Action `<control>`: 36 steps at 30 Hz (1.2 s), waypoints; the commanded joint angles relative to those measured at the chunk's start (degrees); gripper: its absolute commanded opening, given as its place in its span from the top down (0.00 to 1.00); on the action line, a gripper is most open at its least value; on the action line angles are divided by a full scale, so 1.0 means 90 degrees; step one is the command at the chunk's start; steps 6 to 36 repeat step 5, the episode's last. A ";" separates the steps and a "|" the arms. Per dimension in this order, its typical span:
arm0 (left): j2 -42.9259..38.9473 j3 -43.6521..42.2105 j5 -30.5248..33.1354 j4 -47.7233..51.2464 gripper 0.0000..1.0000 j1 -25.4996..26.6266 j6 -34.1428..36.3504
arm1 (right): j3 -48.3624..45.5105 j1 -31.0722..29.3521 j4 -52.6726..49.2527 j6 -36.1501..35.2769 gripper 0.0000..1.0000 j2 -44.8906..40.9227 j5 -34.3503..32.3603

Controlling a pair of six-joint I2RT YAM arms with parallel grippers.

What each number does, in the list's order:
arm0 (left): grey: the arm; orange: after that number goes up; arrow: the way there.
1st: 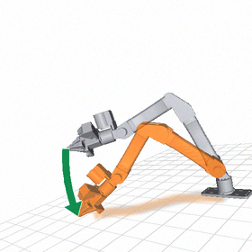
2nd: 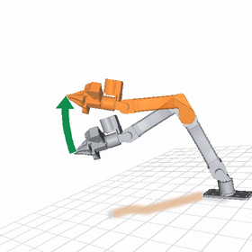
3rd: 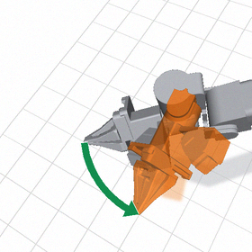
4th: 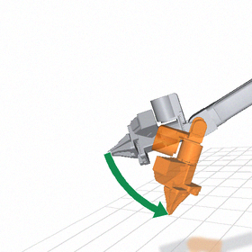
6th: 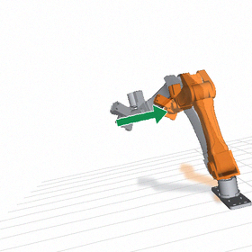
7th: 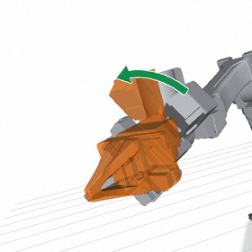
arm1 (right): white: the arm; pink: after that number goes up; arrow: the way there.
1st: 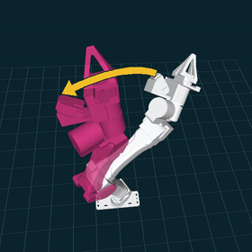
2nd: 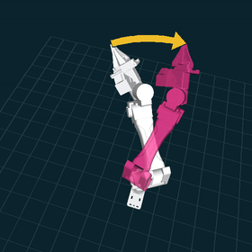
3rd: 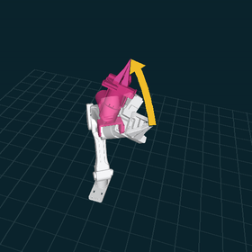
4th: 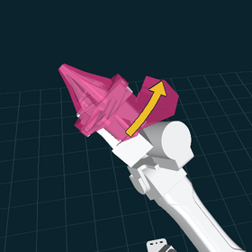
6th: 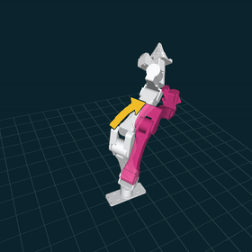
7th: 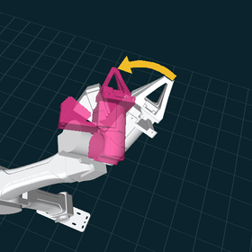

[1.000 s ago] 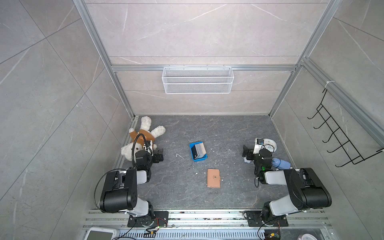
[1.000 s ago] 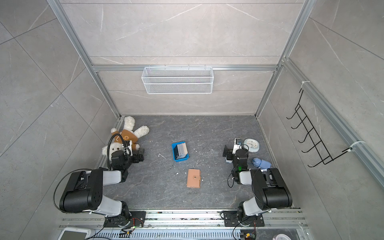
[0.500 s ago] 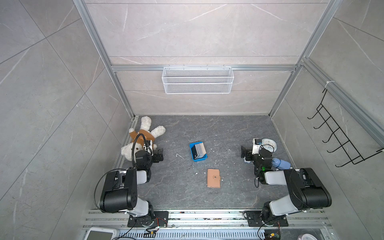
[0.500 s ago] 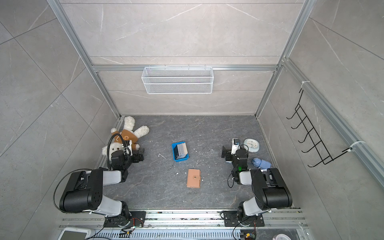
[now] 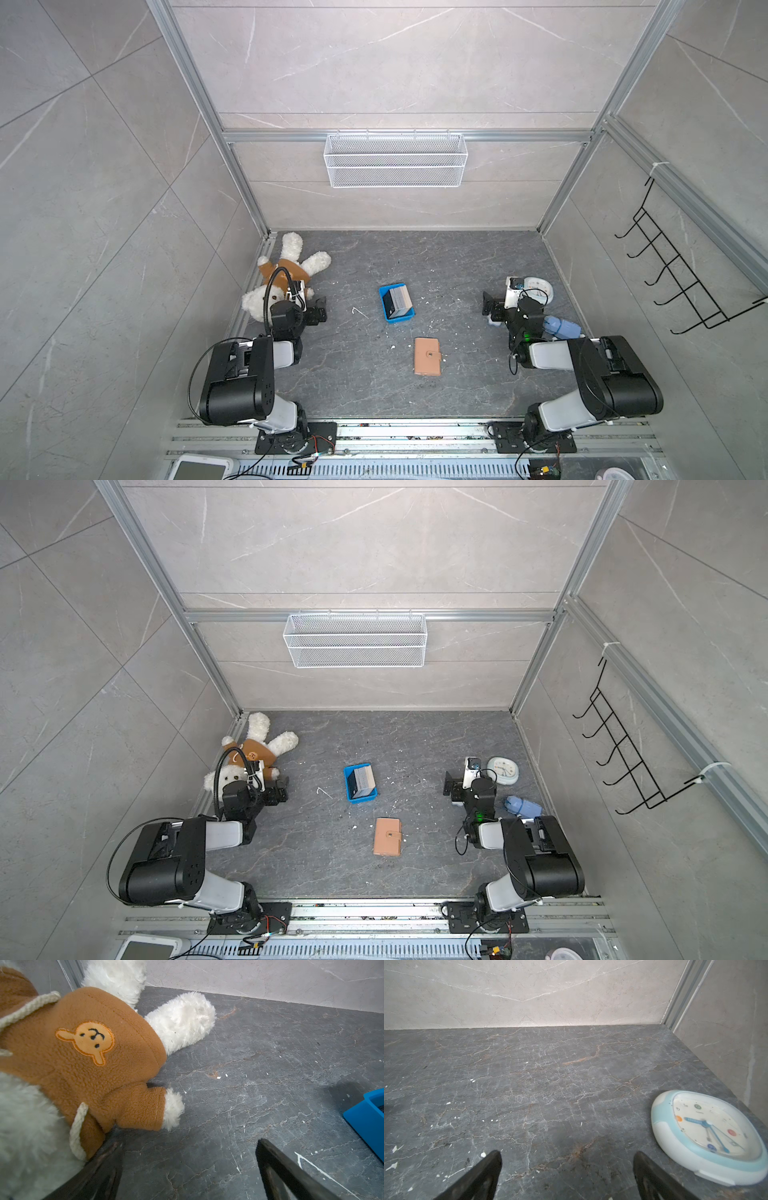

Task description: Put the credit cards into the card holder

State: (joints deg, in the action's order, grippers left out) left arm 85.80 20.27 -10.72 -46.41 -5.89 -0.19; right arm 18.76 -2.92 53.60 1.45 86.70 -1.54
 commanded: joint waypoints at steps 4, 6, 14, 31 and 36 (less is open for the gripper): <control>-0.0012 -0.0030 -0.0091 -0.0318 0.00 -0.0005 0.0197 | 0.0153 0.0003 -0.0128 0.0008 0.00 0.0055 -0.0094; -0.0012 -0.0026 -0.0086 -0.0321 0.00 0.0000 0.0197 | 0.0151 0.0008 -0.0126 -0.0002 0.00 0.0045 -0.0100; -0.0012 -0.0026 -0.0086 -0.0321 0.00 0.0000 0.0197 | 0.0151 0.0008 -0.0126 -0.0002 0.00 0.0045 -0.0100; -0.0012 -0.0026 -0.0086 -0.0321 0.00 0.0000 0.0197 | 0.0151 0.0008 -0.0126 -0.0002 0.00 0.0045 -0.0100; -0.0012 -0.0026 -0.0086 -0.0321 0.00 0.0000 0.0197 | 0.0151 0.0008 -0.0126 -0.0002 0.00 0.0045 -0.0100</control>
